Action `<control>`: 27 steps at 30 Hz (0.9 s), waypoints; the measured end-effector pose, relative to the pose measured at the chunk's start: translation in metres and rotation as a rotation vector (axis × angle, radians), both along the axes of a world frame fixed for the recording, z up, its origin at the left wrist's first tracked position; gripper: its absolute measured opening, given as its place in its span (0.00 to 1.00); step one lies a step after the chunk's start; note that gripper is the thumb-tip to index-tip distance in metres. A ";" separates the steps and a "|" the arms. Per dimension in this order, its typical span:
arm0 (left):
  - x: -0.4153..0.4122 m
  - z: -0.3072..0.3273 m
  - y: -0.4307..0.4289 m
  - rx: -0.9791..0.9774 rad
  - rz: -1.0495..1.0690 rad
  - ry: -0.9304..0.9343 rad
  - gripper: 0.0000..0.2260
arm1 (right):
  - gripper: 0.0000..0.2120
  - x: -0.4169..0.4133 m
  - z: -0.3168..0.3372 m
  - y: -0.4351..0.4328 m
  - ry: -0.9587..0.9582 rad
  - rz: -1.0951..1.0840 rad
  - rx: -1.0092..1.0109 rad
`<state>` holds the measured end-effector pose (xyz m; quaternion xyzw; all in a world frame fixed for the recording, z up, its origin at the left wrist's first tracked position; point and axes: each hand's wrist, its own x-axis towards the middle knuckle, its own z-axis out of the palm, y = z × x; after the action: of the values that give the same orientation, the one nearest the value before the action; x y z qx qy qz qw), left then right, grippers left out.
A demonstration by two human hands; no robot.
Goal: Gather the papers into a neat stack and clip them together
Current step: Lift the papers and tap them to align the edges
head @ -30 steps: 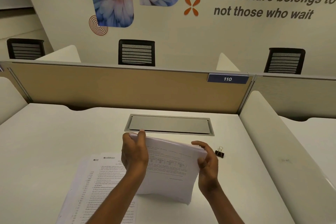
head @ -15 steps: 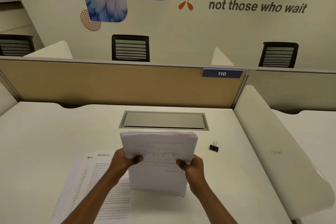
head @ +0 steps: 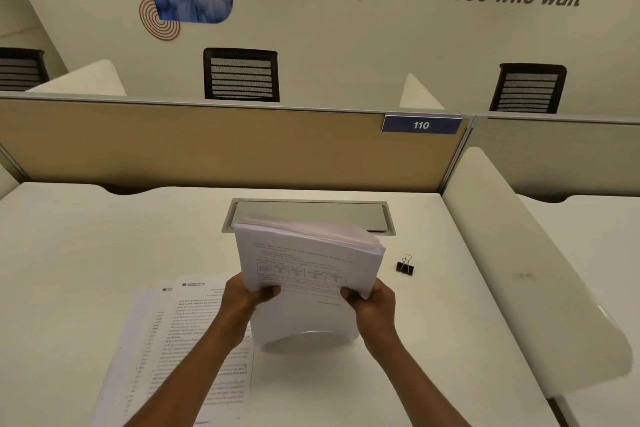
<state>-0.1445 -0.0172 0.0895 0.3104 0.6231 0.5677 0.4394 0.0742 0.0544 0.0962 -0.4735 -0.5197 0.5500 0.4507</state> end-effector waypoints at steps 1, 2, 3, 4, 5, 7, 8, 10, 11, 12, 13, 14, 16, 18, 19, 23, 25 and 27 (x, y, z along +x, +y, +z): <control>0.001 -0.003 0.000 -0.011 -0.001 -0.006 0.25 | 0.15 0.001 -0.003 -0.001 -0.005 -0.003 0.003; 0.003 -0.006 -0.001 -0.026 -0.001 -0.006 0.26 | 0.14 0.002 -0.006 -0.002 -0.007 -0.002 0.003; 0.006 -0.009 -0.002 -0.038 -0.001 0.000 0.26 | 0.13 0.003 -0.010 -0.003 -0.003 0.002 0.003; 0.009 -0.012 -0.003 -0.043 0.005 0.008 0.26 | 0.12 0.004 -0.012 -0.004 0.005 0.009 0.003; 0.011 -0.014 -0.004 -0.048 0.015 0.016 0.27 | 0.12 0.004 -0.014 -0.005 0.010 0.015 0.008; 0.015 -0.016 -0.004 -0.053 0.040 0.030 0.28 | 0.13 0.004 -0.016 -0.004 0.009 0.025 0.015; 0.016 -0.017 -0.005 -0.056 0.052 0.034 0.27 | 0.13 0.004 -0.016 -0.004 0.010 0.030 0.012; 0.019 -0.016 -0.006 -0.057 0.076 0.040 0.24 | 0.14 0.003 -0.016 -0.004 0.018 0.035 0.000; 0.020 -0.016 -0.006 -0.052 0.088 0.040 0.23 | 0.14 0.003 -0.016 -0.003 0.023 0.034 -0.007; 0.022 -0.016 -0.007 -0.048 0.099 0.044 0.23 | 0.15 0.003 -0.016 -0.003 0.032 0.034 -0.013; 0.023 -0.017 -0.008 -0.041 0.107 0.046 0.25 | 0.15 0.002 -0.016 -0.004 0.042 0.037 -0.015; 0.023 -0.018 -0.009 -0.034 0.113 0.050 0.26 | 0.15 0.002 -0.016 -0.004 0.052 0.040 -0.017; 0.024 -0.016 -0.009 -0.009 0.141 0.054 0.20 | 0.14 0.002 -0.015 -0.003 0.069 0.039 -0.022; 0.024 -0.009 -0.008 0.038 0.180 0.045 0.19 | 0.12 0.003 -0.016 -0.002 0.077 0.037 -0.029; 0.025 -0.002 -0.008 0.073 0.203 0.039 0.24 | 0.12 0.004 -0.017 -0.001 0.075 0.038 -0.031; 0.025 0.041 0.003 0.258 0.336 0.068 0.37 | 0.13 0.005 -0.019 0.000 0.065 0.042 -0.038; 0.025 0.067 0.012 0.295 0.417 0.129 0.38 | 0.13 0.005 -0.018 -0.001 0.066 0.045 -0.035; 0.028 0.086 0.021 0.236 0.476 0.203 0.34 | 0.14 0.005 -0.016 -0.001 0.072 0.052 -0.029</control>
<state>-0.1170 0.0034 0.1758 0.2595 0.6491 0.6894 0.1900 0.0792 0.0530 0.0799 -0.4465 -0.5072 0.5857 0.4476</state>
